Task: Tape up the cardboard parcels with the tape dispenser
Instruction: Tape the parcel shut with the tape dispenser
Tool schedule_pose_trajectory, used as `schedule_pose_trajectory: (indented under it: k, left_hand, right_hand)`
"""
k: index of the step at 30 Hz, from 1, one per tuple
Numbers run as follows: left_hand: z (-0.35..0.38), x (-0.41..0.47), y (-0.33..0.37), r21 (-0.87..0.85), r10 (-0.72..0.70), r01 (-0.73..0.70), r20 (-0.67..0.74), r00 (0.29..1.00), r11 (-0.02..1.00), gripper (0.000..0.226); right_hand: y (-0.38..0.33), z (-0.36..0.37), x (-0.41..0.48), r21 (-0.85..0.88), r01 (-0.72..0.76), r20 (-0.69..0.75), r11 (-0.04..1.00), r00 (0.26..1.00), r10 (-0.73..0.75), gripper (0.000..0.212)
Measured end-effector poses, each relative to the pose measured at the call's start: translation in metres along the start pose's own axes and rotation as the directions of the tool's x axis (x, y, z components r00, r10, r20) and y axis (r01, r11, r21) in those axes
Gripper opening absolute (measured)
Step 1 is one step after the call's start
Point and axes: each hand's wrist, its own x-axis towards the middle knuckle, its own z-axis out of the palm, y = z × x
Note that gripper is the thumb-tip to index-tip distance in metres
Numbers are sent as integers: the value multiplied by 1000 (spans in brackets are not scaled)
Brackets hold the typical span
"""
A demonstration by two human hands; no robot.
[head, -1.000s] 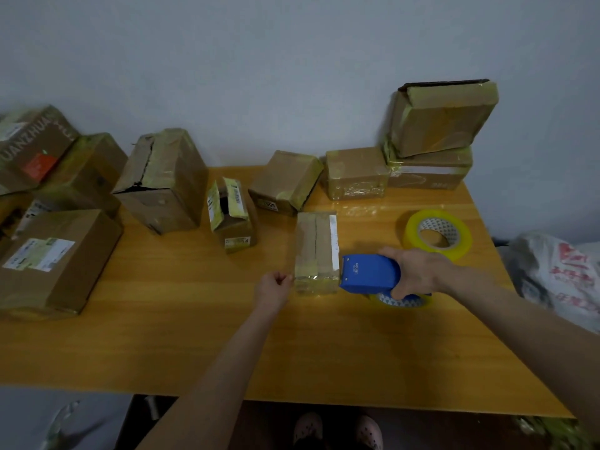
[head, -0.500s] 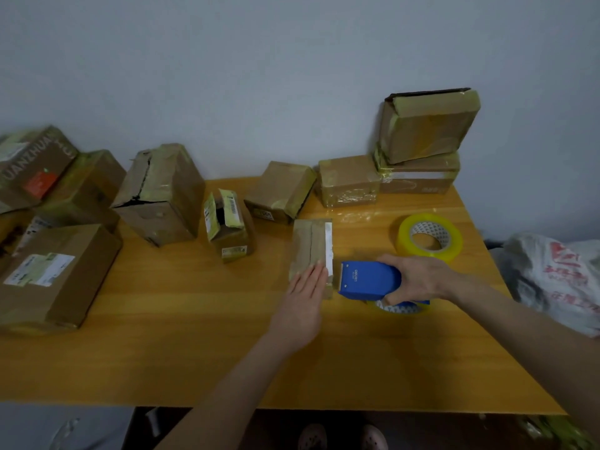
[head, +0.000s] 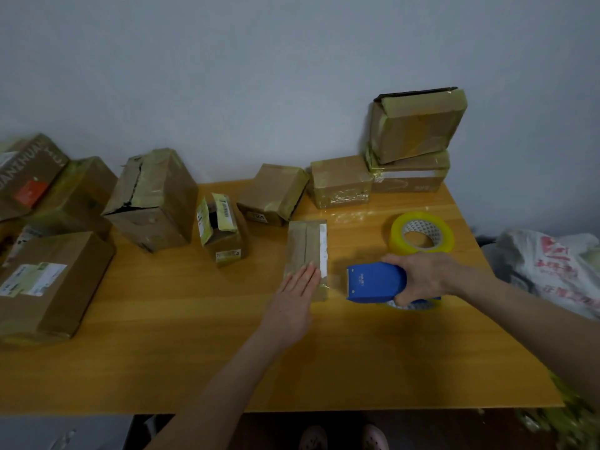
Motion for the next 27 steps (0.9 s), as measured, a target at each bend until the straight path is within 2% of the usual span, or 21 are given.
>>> schedule_pose_trajectory:
  k: [3,6,10,14,17,20,21,23,25,27]
  left_hand:
    - [1,0,0,0,1,-1,-6,1000,1000,81]
    - [2,-2,0,-13,13,-13,-15,1000,1000,81]
    - [2,0,-1,-35,21,-22,-26,999,999,81]
    - [4,-1,-2,-57,30,-31,-23,999,998,82]
    - [4,0,-4,-79,25,-29,-44,999,996,80]
    - [3,0,-2,-86,20,-23,-34,999,996,79]
    - [3,0,-2,-82,7,-9,-34,999,997,79]
    - [3,0,-1,-83,-14,12,-26,1000,997,78]
    - [3,0,0,-116,-34,33,-6,999,993,76]
    - [0,1,0,-177,-44,51,40,998,983,75]
  right_hand:
    - [-25,-3,11,-108,-40,33,993,999,43,63]
    - [-46,-6,20,-129,-42,63,991,997,50,57]
    - [-59,-19,28,-156,-51,107,986,992,68,58]
    - [-77,-9,38,-289,-58,133,956,986,100,61]
    - [-63,-9,37,-44,-82,166,996,982,88,59]
    - [-29,-24,22,217,-120,138,969,986,92,71]
    - [-19,-24,20,347,-141,101,927,989,112,70]
    - [-8,-14,18,628,-154,39,763,985,167,56]
    - [-5,8,24,842,-186,59,507,965,255,46]
    - [-8,35,28,950,-245,179,195,935,305,45]
